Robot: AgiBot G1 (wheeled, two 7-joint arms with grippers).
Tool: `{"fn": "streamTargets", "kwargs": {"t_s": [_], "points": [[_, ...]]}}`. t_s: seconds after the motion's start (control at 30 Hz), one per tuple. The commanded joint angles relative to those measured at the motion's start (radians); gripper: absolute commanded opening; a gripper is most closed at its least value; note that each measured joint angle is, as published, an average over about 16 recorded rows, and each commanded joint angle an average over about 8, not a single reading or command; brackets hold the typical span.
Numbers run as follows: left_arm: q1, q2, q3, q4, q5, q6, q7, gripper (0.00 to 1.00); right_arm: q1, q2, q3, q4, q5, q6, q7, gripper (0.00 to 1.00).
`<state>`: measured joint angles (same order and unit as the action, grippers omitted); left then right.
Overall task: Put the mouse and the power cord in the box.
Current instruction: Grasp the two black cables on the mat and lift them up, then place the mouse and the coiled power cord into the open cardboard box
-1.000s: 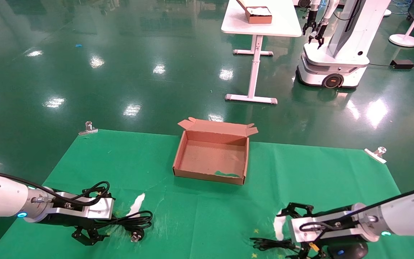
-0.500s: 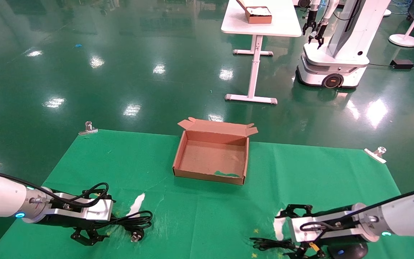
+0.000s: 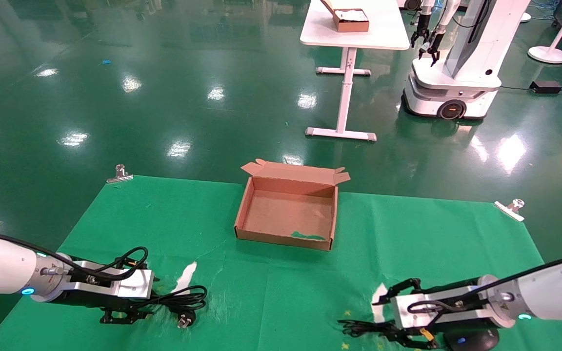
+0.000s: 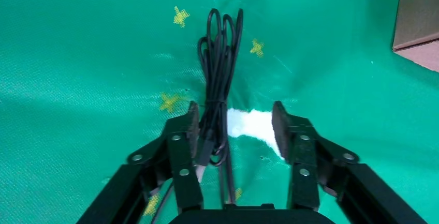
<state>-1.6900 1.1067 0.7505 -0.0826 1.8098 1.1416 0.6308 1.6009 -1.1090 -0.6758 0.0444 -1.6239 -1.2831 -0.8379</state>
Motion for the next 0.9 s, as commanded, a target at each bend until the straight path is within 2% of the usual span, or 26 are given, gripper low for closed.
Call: {"fn": "streamTargets", "kwargs": {"t_s": [0.03,0.63,0.9], "points": [[0.0,0.0,0.0,-0.001,0.0,0.0,0.0,0.0,0.0,0.0,0.0,0.001,0.0,0.0,0.0,0.0],[-0.001,-0.005,-0.006,0.004,-0.008,0.005,-0.01,0.0,0.006,0.003,0.003,0.006,0.005,-0.004,0.0,0.0],[-0.065,-0.059,-0.077,0.046,-0.111,0.112,-0.079,0.0,0.052,0.065,0.07,0.028,0.099,-0.028,-0.004,0.0]]}}
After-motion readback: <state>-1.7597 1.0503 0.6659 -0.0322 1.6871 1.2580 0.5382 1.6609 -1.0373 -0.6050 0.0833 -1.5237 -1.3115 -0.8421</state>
